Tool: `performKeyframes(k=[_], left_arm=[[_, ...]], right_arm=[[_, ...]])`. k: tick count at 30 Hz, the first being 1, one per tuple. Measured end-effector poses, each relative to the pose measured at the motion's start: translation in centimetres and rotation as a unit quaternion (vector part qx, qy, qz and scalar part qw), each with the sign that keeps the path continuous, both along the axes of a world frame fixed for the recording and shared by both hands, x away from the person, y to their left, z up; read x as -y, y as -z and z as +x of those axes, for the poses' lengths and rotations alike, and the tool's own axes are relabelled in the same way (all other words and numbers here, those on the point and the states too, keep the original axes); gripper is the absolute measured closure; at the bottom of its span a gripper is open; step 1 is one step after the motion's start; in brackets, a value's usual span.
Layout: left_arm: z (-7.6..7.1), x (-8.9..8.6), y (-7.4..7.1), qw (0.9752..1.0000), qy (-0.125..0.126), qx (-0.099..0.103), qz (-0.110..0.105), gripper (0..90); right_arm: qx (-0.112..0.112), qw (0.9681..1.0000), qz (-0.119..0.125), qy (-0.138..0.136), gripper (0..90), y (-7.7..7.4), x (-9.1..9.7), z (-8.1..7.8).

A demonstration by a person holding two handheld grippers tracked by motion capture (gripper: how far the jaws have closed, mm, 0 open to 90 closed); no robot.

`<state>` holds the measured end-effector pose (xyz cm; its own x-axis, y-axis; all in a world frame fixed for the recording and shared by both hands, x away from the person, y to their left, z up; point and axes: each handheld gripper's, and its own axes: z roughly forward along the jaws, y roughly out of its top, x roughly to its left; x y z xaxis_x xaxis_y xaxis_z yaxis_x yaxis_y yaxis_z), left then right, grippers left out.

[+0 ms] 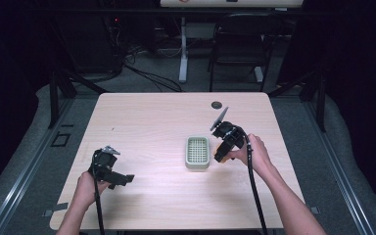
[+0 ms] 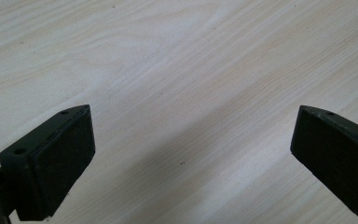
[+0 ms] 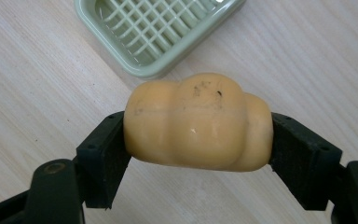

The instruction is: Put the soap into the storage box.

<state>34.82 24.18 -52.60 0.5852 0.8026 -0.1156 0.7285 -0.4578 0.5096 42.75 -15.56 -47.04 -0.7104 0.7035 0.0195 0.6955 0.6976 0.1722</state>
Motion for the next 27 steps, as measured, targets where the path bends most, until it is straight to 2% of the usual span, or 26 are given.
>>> performKeyframes(k=[2, 6, 9, 10, 17, 18, 21, 27], left_arm=[[0.0, 0.0, 0.0, 1.0000, 0.000, 0.000, 0.000, 0.0], [0.0, 0.0, 0.0, 1.0000, 0.002, -0.001, 0.000, 0.0], [0.0, 0.0, 0.0, 1.0000, 0.002, -0.002, 0.000, 0.0], [0.0, 0.0, 0.0, 1.0000, 0.003, -0.002, 0.001, 0.0], [0.1, 0.0, 0.0, 1.0000, 0.000, -0.001, 0.001, 0.0], [0.1, 0.0, 0.0, 1.0000, 0.001, -0.001, 0.000, 0.0], [0.1, 0.0, 0.0, 1.0000, 0.003, -0.003, 0.002, 0.0], [0.1, 0.0, 0.0, 1.0000, 0.003, -0.003, 0.002, 0.0]], right_arm=[[0.001, 1.0000, 0.008, 0.002, 25.2, -0.3, -0.1, 0.1], [0.002, 1.0000, 0.005, 0.000, 25.2, -0.7, -0.5, 0.3], [0.006, 0.9999, 0.012, -0.001, 25.2, -0.9, -0.7, 0.5], [0.005, 1.0000, 0.006, -0.004, 25.2, -1.0, -0.8, 0.6], [0.005, 0.9999, 0.010, -0.011, 25.2, -0.8, -1.7, 1.1], [-0.002, 0.9999, 0.007, -0.012, 25.2, -0.8, -1.9, 1.1], [-0.004, 0.9999, 0.007, -0.014, 25.2, -0.7, -2.3, 1.3], [-0.002, 0.9998, 0.010, -0.016, 25.2, -0.6, -3.0, 1.6]])
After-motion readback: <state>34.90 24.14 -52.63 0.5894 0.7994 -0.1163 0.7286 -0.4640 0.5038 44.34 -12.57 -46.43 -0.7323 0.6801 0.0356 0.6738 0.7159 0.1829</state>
